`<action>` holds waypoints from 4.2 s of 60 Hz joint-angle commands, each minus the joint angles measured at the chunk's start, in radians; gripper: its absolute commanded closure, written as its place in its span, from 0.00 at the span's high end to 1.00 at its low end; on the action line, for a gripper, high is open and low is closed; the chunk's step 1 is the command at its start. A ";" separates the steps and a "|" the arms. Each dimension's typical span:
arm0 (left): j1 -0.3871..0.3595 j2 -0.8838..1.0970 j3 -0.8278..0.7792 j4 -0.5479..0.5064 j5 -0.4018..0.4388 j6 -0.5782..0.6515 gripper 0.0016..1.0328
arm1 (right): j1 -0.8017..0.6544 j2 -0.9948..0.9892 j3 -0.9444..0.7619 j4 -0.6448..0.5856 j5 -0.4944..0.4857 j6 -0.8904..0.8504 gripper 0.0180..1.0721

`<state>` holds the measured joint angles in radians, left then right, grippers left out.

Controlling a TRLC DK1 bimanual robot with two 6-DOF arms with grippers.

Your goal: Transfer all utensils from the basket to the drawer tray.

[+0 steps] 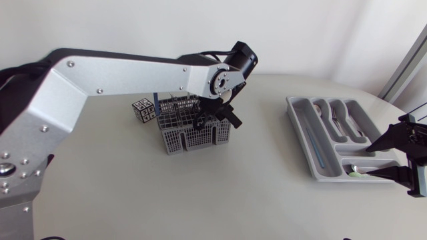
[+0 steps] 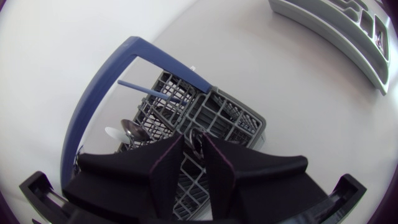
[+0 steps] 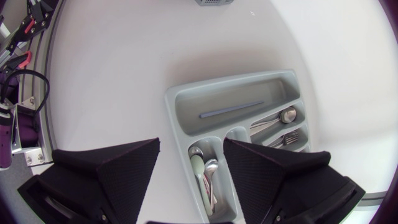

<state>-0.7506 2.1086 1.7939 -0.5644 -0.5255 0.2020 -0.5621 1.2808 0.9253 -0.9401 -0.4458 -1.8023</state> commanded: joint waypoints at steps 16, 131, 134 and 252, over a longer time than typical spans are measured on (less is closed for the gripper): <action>0.010 -0.015 -0.033 0.029 -0.013 -0.019 0.03 | 0.030 -0.029 -0.054 -0.003 -0.010 0.029 0.71; 0.062 -0.441 -0.163 -0.169 0.726 -0.265 0.03 | 0.995 -0.038 -0.034 0.679 -0.042 1.333 0.70; 0.062 -0.437 -0.162 -0.170 0.737 -0.265 0.03 | 1.004 -0.021 -0.025 0.689 -0.027 1.341 0.69; 0.206 -0.489 -0.318 0.047 0.463 -0.095 0.68 | -0.024 0.348 0.158 0.043 -0.073 -0.140 0.05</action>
<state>-0.5461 1.6405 1.5082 -0.5304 -0.0555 0.0879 -0.5396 1.5696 1.0359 -0.8719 -0.5377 -1.8046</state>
